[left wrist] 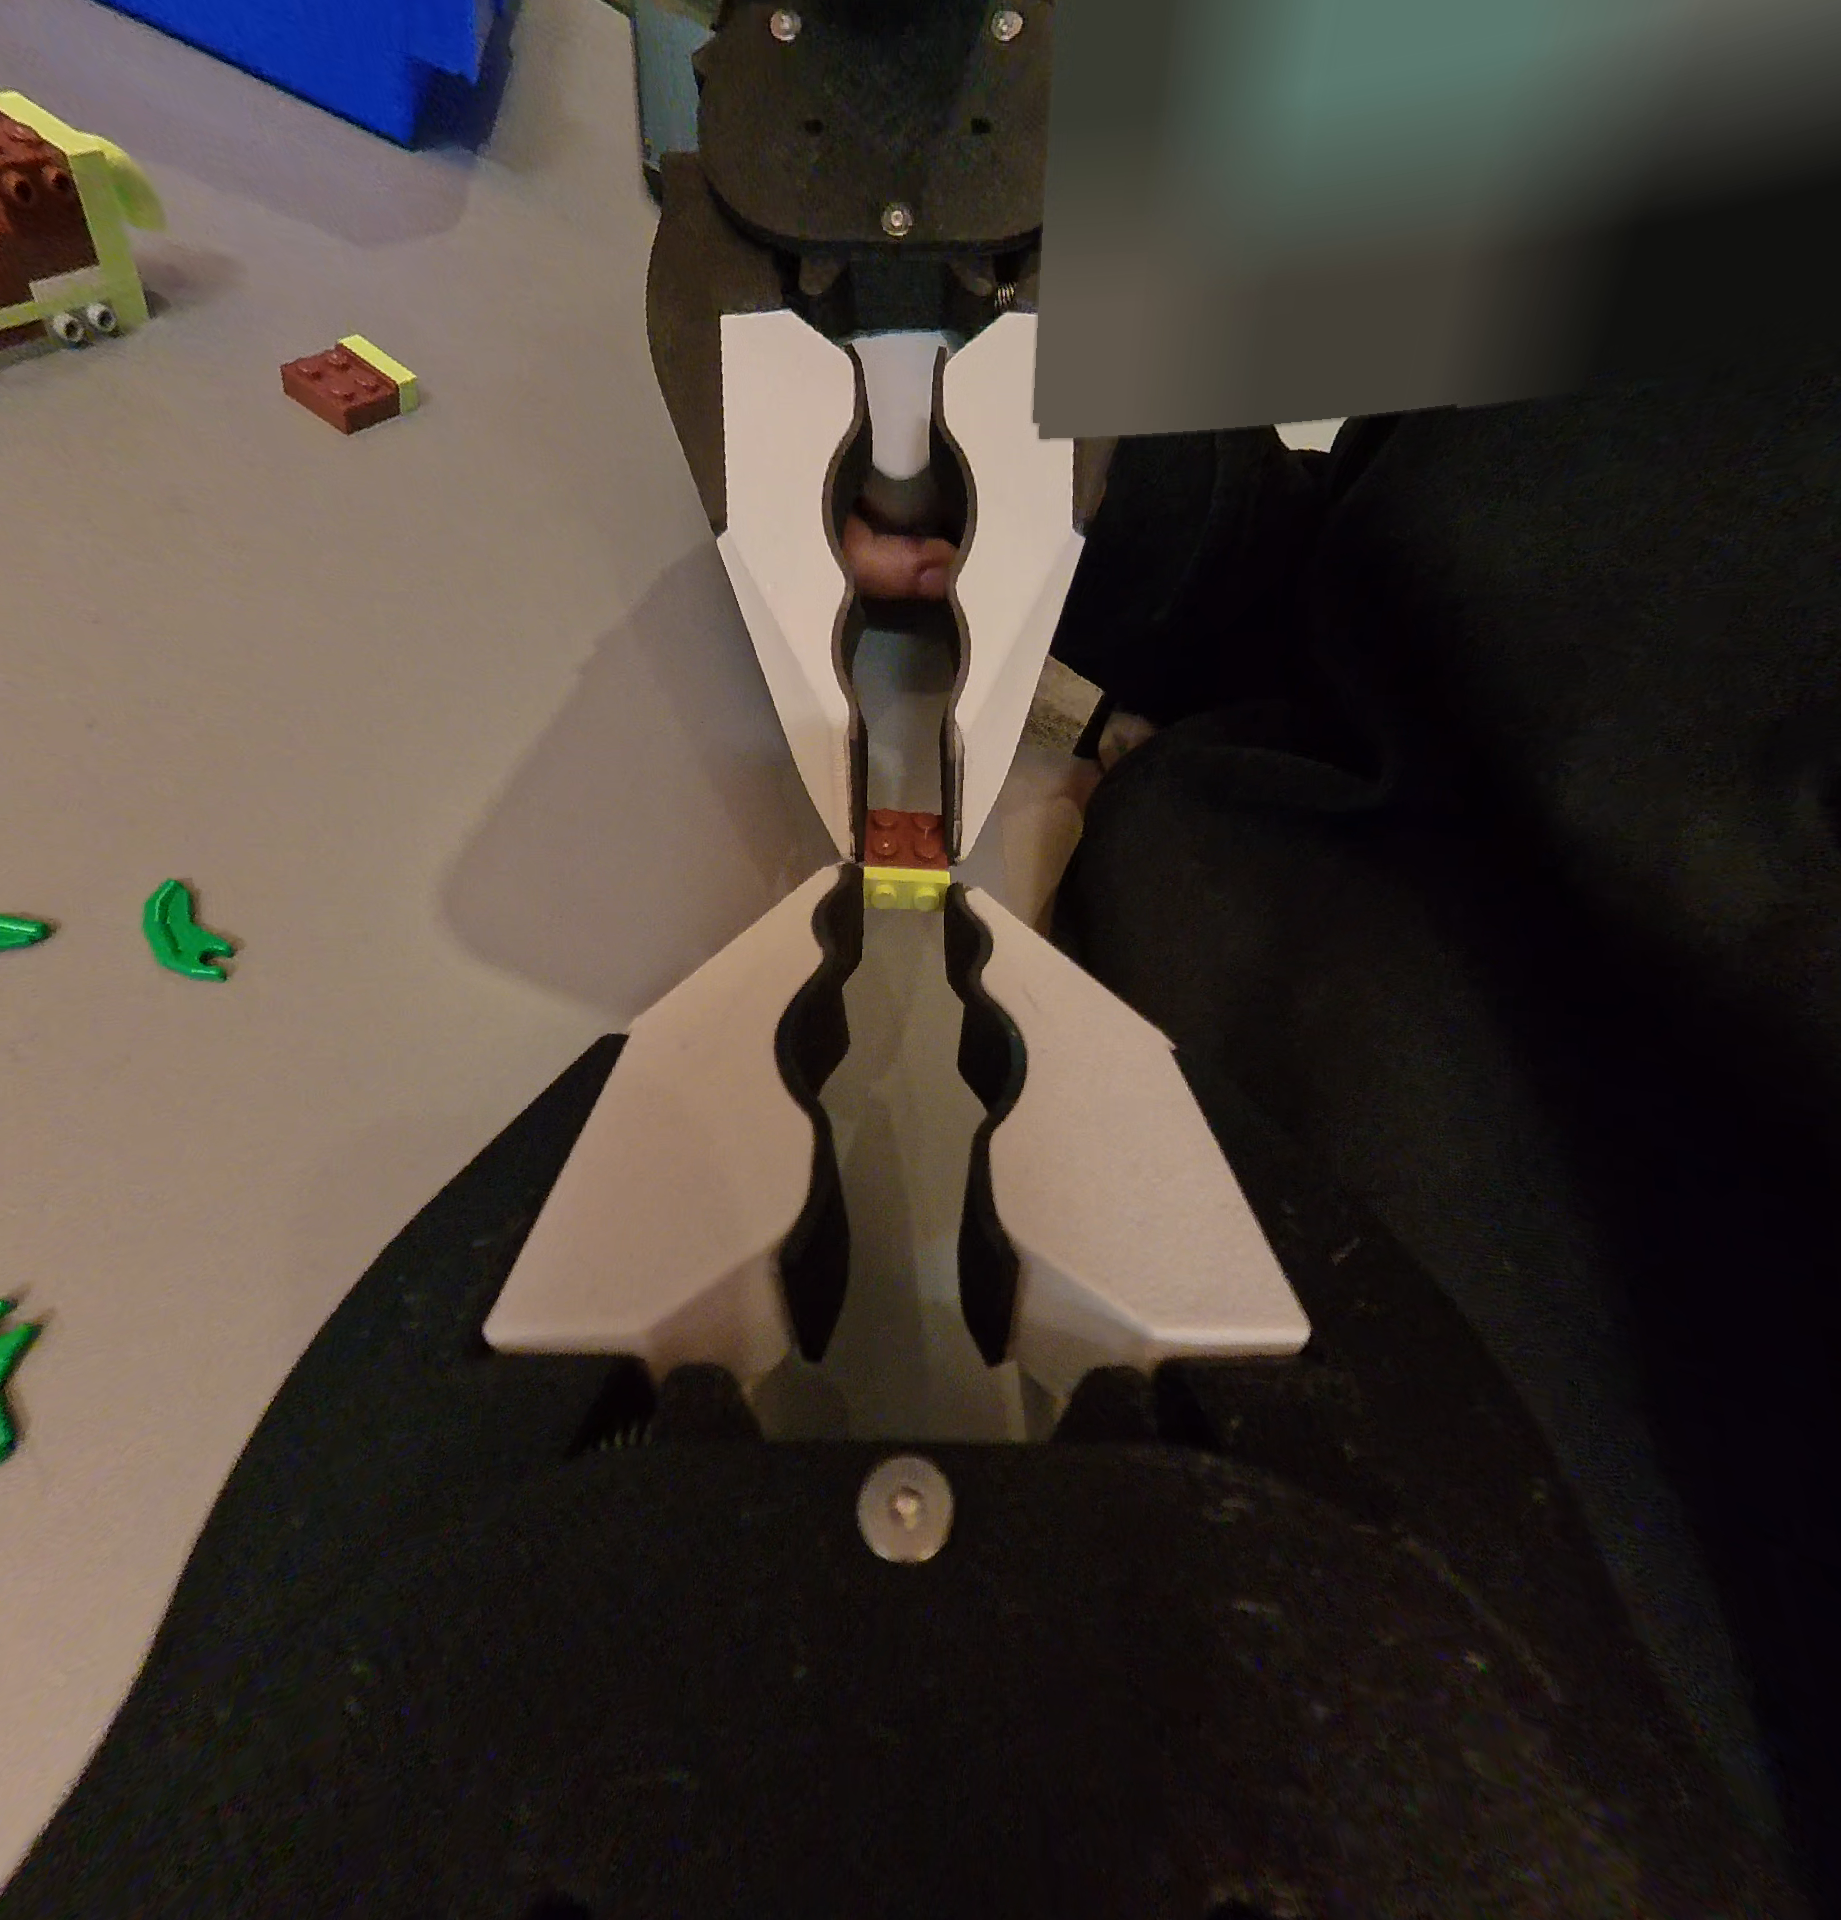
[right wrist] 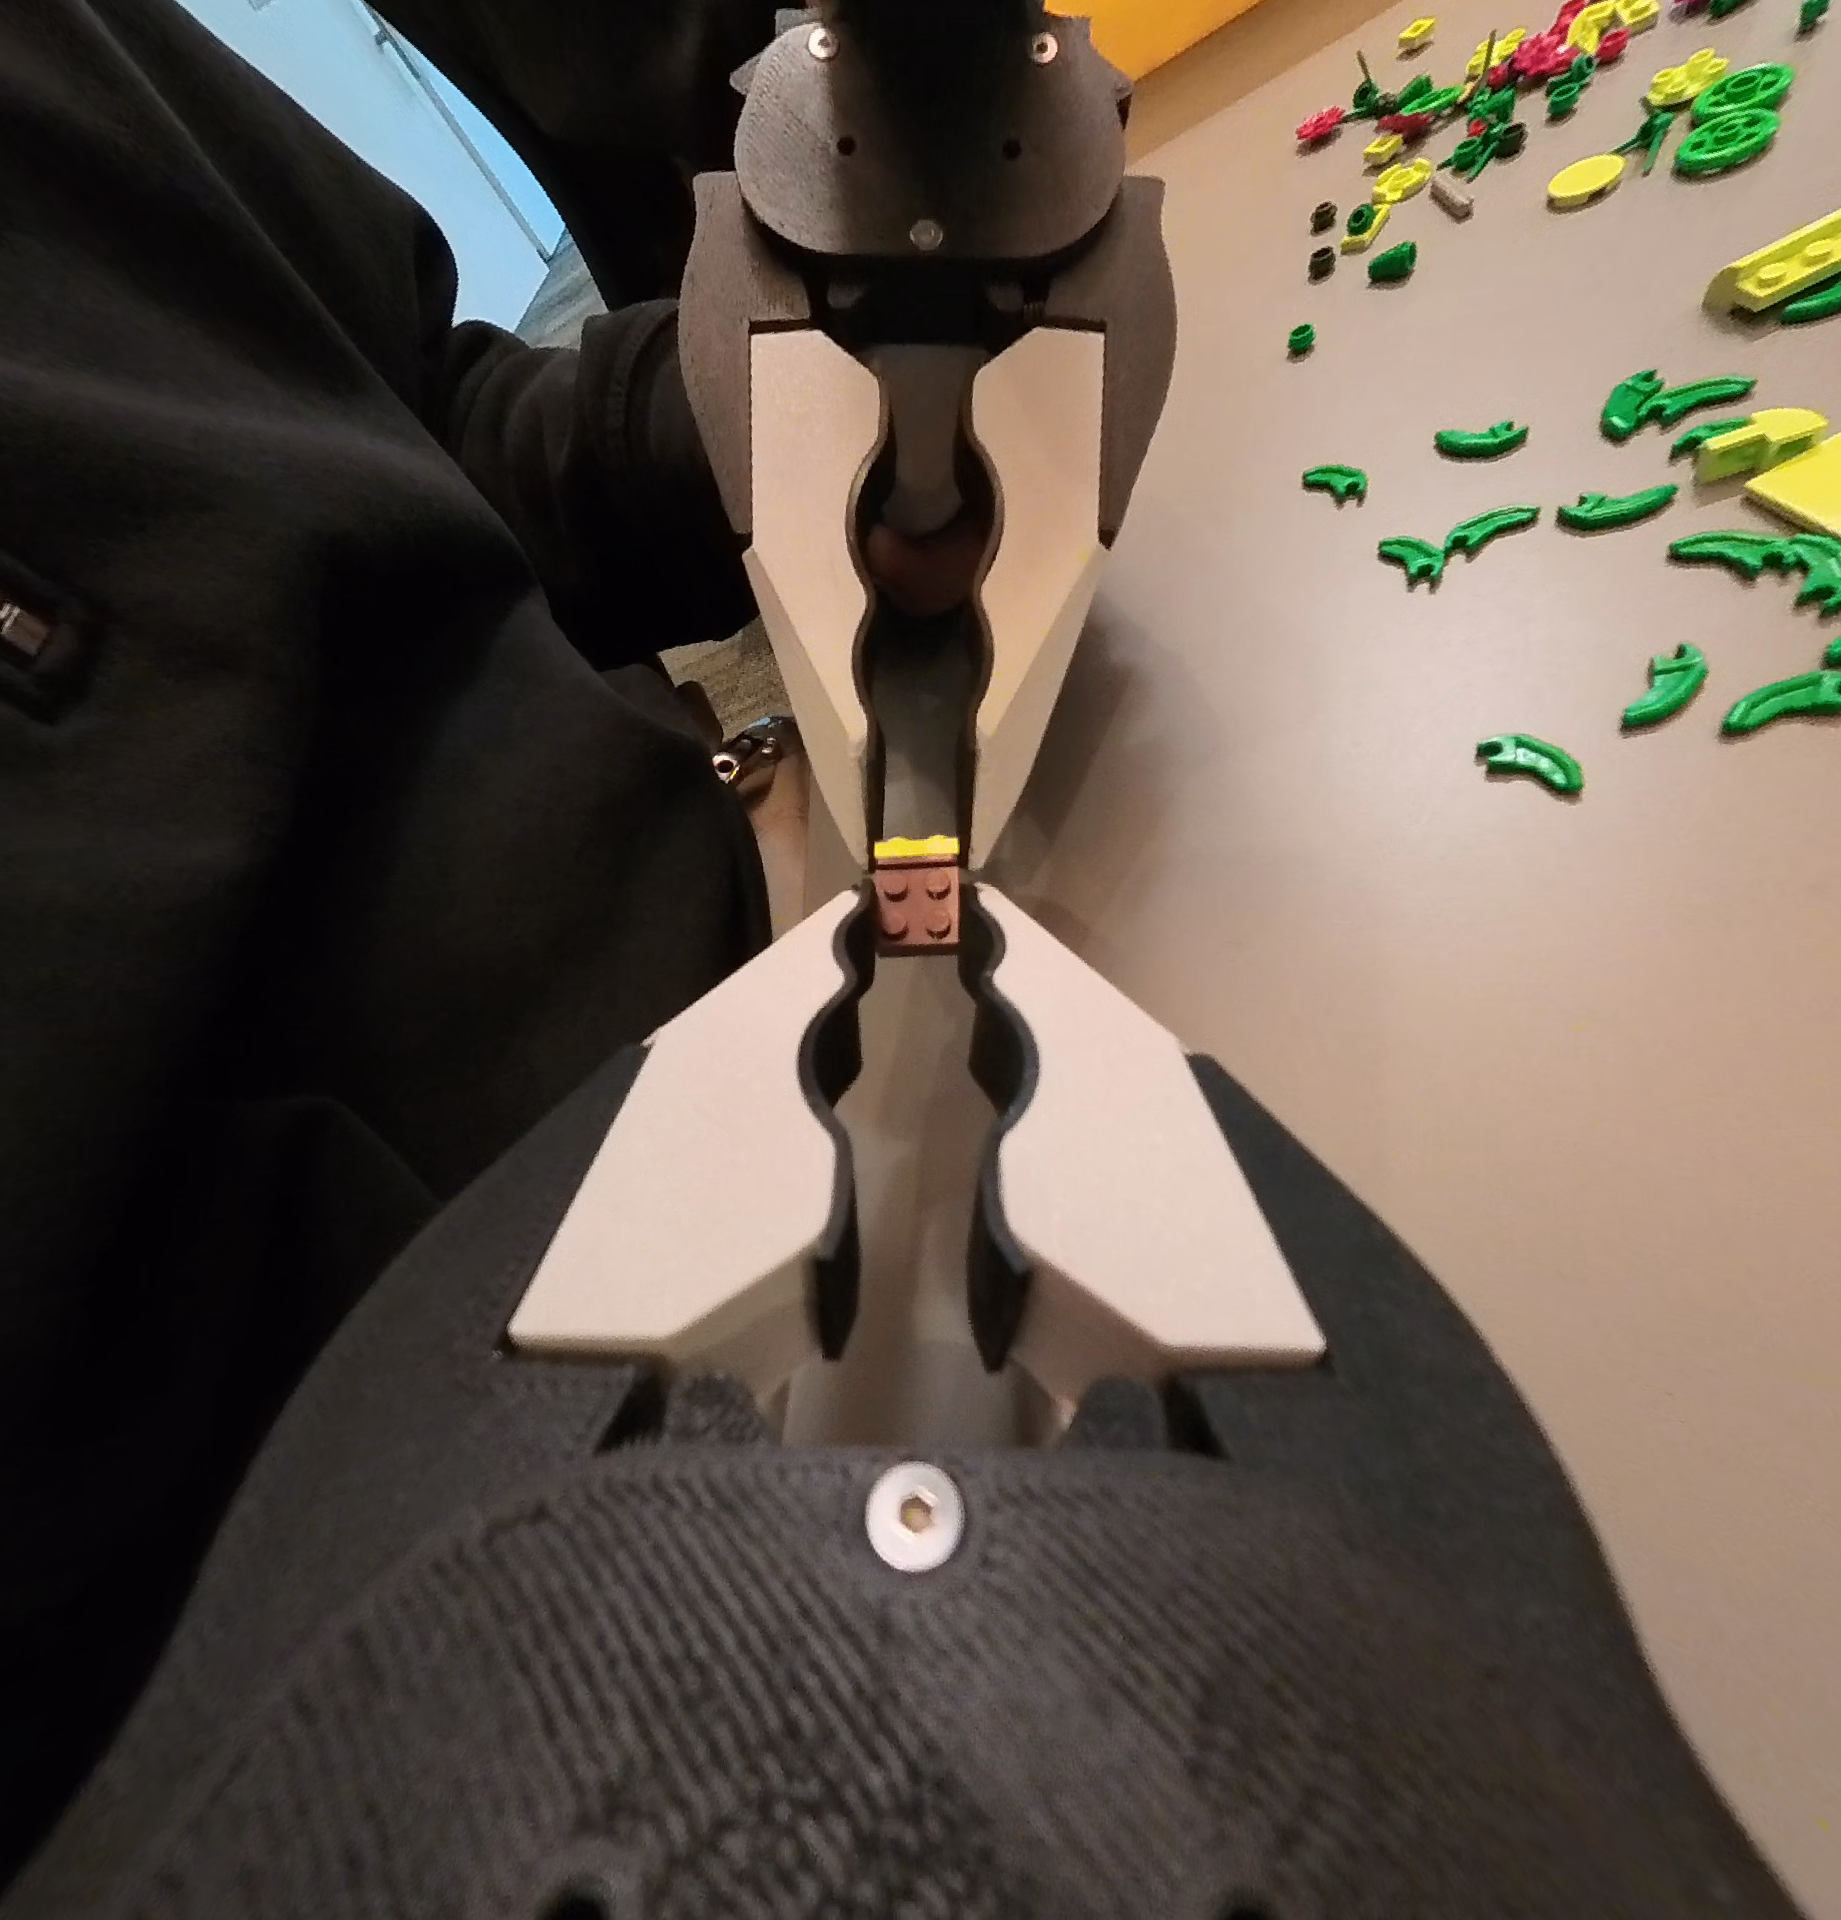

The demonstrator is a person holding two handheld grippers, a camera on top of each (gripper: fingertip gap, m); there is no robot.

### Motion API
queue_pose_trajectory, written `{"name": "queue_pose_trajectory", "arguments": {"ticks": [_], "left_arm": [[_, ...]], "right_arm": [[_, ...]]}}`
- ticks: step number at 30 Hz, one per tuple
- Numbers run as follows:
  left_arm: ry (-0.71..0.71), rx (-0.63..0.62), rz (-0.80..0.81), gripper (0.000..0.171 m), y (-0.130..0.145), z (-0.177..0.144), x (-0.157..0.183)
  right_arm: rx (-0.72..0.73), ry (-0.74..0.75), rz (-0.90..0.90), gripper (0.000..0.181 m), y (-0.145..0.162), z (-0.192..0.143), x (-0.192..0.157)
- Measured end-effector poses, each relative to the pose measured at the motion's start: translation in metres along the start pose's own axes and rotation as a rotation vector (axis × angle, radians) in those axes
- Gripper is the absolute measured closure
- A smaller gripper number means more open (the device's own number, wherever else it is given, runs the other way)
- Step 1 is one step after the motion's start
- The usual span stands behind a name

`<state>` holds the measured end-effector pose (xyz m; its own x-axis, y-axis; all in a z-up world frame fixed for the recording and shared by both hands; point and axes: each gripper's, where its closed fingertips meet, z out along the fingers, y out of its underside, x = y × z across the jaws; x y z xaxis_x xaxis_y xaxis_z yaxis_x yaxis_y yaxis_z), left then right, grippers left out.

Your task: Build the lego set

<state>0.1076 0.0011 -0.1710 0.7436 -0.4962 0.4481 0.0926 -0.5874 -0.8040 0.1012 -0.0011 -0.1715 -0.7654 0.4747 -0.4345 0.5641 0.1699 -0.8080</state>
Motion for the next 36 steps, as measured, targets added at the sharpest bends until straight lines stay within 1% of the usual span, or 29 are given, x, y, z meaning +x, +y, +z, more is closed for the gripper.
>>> {"name": "queue_pose_trajectory", "arguments": {"ticks": [5,9,12,15,17,36], "left_arm": [[0.002,0.021,-0.011,0.159,-0.0025,-0.0018,-0.001],[-0.026,0.033,-0.001,0.159,-0.004,-0.0029,-0.0032],[-0.036,0.049,0.009,0.154,-0.0059,-0.0043,-0.0034],[-0.035,0.067,0.004,0.156,-0.0079,-0.0064,-0.0037],[-0.043,0.064,0.006,0.159,-0.0075,-0.0061,-0.0043],[-0.027,0.039,-0.012,0.16,-0.0045,-0.0032,-0.0042]], "right_arm": [[0.013,0.01,-0.001,0.168,-0.0017,-0.0004,0.0011],[0.021,0.037,-0.007,0.168,-0.0027,-0.0007,0.0038],[0.032,0.058,-0.012,0.168,-0.0041,-0.0018,0.0059],[0.034,0.06,-0.016,0.168,-0.0044,-0.002,0.0056],[0.034,0.059,-0.022,0.168,-0.0044,-0.002,0.0048],[0.006,0.084,-0.059,0.168,-0.0015,0.0004,0.0046]]}}
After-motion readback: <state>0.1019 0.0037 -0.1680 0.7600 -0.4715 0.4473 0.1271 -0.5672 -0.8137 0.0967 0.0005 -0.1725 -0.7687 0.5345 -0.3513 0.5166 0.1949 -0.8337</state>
